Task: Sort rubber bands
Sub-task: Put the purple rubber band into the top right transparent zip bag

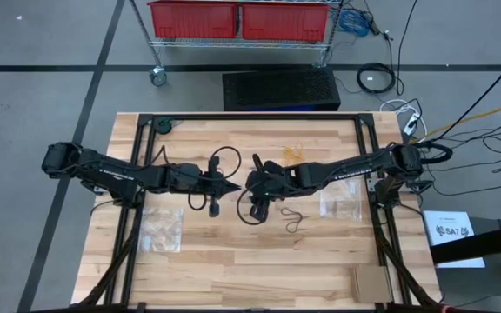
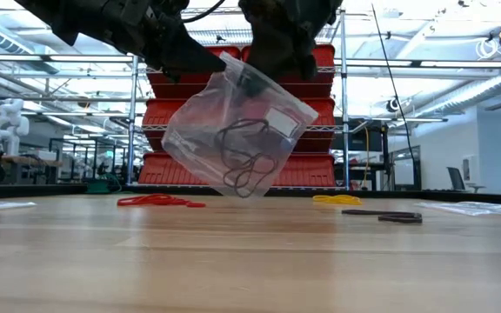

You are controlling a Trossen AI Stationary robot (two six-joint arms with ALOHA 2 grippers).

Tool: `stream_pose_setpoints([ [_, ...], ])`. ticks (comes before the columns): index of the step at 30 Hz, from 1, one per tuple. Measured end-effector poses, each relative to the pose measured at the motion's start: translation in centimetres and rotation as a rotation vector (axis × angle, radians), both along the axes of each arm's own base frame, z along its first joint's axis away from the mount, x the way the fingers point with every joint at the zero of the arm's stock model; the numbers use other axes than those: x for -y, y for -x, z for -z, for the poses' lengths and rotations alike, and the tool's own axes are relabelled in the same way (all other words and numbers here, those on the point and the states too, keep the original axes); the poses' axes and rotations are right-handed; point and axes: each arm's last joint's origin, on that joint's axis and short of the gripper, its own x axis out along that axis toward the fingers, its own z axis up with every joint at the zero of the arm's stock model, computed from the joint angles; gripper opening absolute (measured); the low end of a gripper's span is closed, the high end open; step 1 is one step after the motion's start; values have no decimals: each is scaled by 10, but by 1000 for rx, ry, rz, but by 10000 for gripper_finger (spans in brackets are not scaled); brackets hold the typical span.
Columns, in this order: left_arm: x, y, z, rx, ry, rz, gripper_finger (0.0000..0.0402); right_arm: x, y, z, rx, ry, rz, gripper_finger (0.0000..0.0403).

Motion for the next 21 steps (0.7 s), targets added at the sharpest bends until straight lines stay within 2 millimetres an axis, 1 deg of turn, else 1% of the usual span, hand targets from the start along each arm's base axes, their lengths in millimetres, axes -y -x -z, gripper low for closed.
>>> stream_pose_setpoints([
  [3, 0, 0, 0, 0, 0, 0, 0, 0, 3, -9, -10, -33, -18, 176],
  [6, 0, 0, 0, -1, 0, 0, 0, -5, 9, -28, -29, -36, -36, 188],
  [8, 0, 0, 1, -6, -1, 0, 0, -11, 14, -44, -28, -32, -56, 191],
  [11, 0, 0, 1, -9, -1, 0, 0, -21, 24, -63, -52, -8, -71, 191],
  [14, 0, 0, 1, -10, -1, 0, 0, -31, 35, -74, -92, 22, -89, 192],
  [17, 0, 0, 1, -12, -1, 0, 0, -45, 45, -73, -159, 41, -131, 192],
  [19, 0, 0, 1, -12, -1, -1, 0, -54, 54, -65, -246, 50, -140, 192],
  [21, 0, 0, 1, -12, -1, 0, 0, -62, 62, -54, -320, 58, -118, 192],
])
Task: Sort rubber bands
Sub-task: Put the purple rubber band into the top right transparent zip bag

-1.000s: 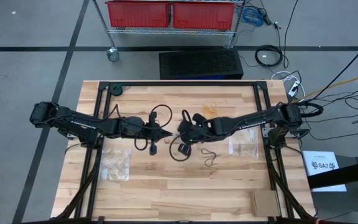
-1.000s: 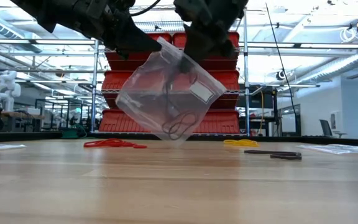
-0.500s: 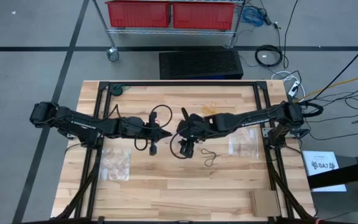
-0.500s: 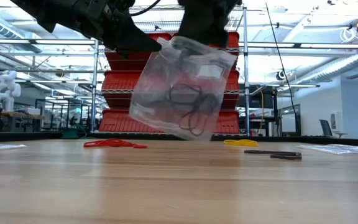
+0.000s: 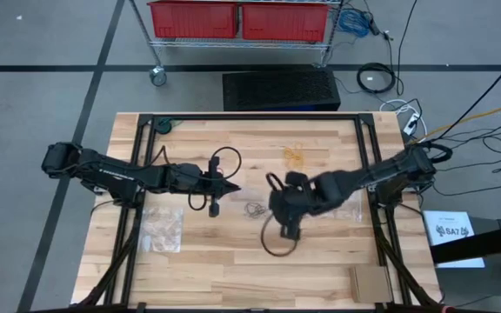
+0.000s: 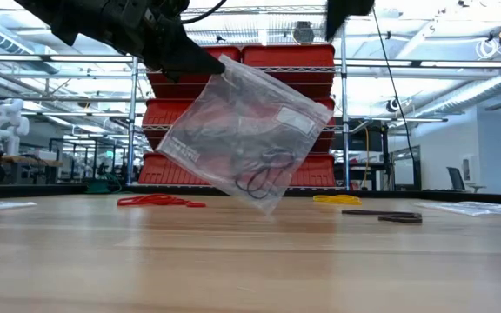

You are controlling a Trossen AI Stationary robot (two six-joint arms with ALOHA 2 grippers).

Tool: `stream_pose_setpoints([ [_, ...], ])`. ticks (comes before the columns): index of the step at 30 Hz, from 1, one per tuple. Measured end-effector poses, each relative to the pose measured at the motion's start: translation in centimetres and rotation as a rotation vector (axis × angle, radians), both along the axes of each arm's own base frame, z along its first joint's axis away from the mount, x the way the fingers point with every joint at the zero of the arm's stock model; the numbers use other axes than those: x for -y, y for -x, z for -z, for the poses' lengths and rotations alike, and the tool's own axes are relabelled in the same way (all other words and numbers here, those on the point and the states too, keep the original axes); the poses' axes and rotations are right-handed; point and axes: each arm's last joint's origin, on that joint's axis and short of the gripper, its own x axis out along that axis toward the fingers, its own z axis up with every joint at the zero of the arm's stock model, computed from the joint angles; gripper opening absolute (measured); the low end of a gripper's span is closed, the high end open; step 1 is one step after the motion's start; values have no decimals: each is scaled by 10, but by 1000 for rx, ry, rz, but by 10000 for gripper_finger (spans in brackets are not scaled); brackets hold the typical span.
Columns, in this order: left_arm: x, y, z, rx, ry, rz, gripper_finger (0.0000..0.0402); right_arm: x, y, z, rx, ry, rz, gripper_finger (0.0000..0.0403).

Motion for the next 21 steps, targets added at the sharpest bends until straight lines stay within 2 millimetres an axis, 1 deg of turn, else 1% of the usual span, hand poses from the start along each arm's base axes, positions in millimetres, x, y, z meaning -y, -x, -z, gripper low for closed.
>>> stream_pose_setpoints([
  [2, 0, 0, 0, 0, 0, 0, 0, -5, 10, 15, -94, 21, 32, 192],
  [5, 0, 0, 0, 0, 0, 0, 0, -10, 18, 40, -168, 39, 47, 192],
  [9, 0, 0, 0, 0, 0, 0, 0, -5, 31, 75, -225, 48, 51, 192],
  [11, 0, 0, 0, 0, 0, 0, 0, 2, 38, 94, -206, 26, 62, 192],
  [14, 0, 0, 0, 0, -1, 0, 0, 15, 46, 120, -125, -50, 64, 192],
  [18, 0, 0, 0, 0, -1, 0, 0, 36, 59, 148, -36, -132, 95, 192],
  [21, 0, 0, 0, 3, -1, 0, 0, 45, 61, 164, 10, -179, 100, 192],
])
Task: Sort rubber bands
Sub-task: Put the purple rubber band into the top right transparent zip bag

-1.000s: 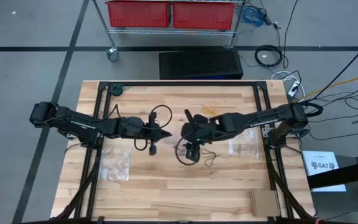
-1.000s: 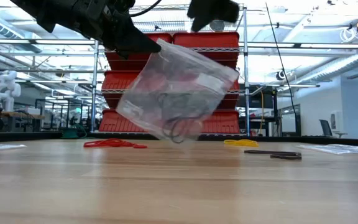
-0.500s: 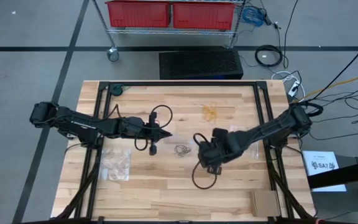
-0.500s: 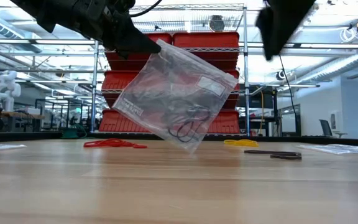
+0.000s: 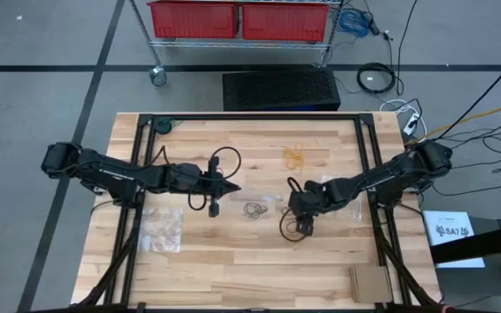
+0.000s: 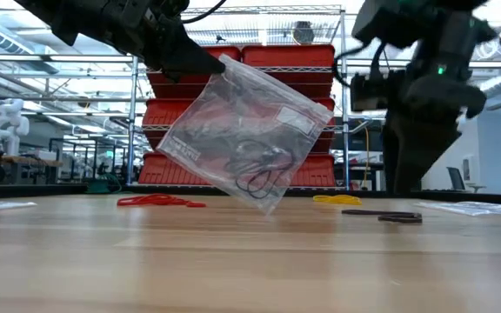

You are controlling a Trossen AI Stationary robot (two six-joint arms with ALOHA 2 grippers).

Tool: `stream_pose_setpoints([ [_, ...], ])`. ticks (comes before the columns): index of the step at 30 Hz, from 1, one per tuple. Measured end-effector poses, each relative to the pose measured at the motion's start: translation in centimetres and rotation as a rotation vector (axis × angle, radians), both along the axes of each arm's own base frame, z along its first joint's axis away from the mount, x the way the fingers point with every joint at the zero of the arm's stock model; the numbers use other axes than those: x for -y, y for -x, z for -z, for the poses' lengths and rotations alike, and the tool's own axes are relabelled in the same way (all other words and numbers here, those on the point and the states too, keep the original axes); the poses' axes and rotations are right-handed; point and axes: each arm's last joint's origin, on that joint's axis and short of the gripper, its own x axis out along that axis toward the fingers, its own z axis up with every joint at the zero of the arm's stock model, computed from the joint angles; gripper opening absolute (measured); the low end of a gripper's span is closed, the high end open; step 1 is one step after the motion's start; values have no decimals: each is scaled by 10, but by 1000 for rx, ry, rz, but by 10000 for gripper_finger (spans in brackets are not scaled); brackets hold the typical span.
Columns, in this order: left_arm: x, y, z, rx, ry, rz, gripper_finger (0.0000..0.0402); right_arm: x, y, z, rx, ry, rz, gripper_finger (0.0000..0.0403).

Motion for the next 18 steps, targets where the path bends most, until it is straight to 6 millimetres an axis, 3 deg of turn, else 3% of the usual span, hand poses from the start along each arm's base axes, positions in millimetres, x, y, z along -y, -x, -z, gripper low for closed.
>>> stream_pose_setpoints([
  [4, -1, 0, 0, 0, 0, -5, 0, 3, 1, 10, 19, -8, 1, 192],
  [10, -1, 0, 0, 0, -1, -5, 0, -2, 1, 9, 21, -74, -39, 192],
  [18, -1, 0, 0, -3, -1, -5, 0, -6, 0, 16, 6, 4, -130, 192],
])
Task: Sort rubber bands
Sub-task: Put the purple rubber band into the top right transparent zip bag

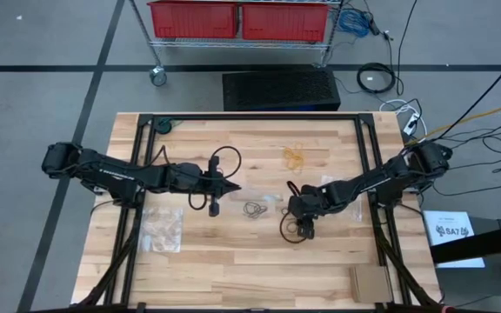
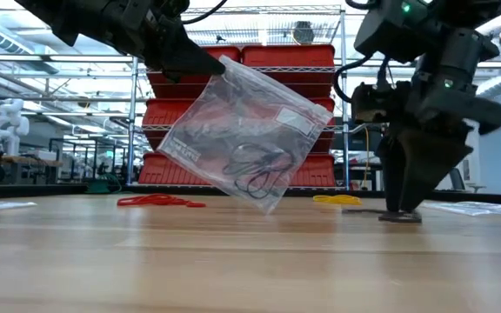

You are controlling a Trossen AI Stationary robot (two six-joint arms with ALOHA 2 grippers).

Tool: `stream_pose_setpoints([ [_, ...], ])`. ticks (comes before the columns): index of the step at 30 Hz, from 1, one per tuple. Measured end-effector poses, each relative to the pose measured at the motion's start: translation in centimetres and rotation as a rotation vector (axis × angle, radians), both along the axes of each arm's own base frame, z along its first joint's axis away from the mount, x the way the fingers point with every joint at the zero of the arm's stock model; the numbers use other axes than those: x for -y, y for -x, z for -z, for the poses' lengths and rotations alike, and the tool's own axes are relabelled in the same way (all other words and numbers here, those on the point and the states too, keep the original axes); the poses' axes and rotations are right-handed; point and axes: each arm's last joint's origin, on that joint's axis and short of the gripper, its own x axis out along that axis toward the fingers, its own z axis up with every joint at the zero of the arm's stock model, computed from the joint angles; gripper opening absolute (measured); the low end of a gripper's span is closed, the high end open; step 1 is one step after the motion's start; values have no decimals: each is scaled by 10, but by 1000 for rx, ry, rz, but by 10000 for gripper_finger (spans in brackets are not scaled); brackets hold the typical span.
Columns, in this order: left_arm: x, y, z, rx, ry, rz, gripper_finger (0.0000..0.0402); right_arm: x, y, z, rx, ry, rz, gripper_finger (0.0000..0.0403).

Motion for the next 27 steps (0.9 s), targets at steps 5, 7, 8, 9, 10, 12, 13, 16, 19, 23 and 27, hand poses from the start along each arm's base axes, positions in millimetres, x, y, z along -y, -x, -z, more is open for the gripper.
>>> stream_pose_setpoints([
  [5, 0, 0, 0, -1, 0, 0, 0, -11, -1, 11, -19, 76, -102, 192],
  [7, 0, 0, 0, 0, 0, 0, 0, -13, -1, 13, -19, 104, -104, 192],
  [8, 0, 0, 0, 0, -1, -1, 0, -14, -1, 13, -14, 120, -103, 192],
  [9, 0, 0, 0, 2, -2, -1, 0, -15, -1, 13, -7, 140, -98, 192],
  [10, 0, 0, 0, 1, -2, -1, 0, -15, -1, 13, -2, 163, -91, 192],
  [12, -1, 0, 0, 1, -2, -3, 0, -13, -1, 13, 2, 185, -75, 192],
  [13, -1, 0, 0, 1, -2, -3, 0, -12, -2, 13, 1, 184, -67, 191],
  [16, -1, 0, 0, 1, -3, -3, 0, -4, -4, 13, 1, 189, -19, 174],
  [19, -1, 0, 0, 1, -5, -2, 0, 3, -5, 14, 2, 201, 19, 140],
  [23, -1, 0, 0, 1, -5, -2, 0, 12, -11, 20, 3, 205, 17, 86],
  [27, -1, 0, 0, 1, -4, -2, 0, 17, -16, 26, 9, 185, 20, 34],
])
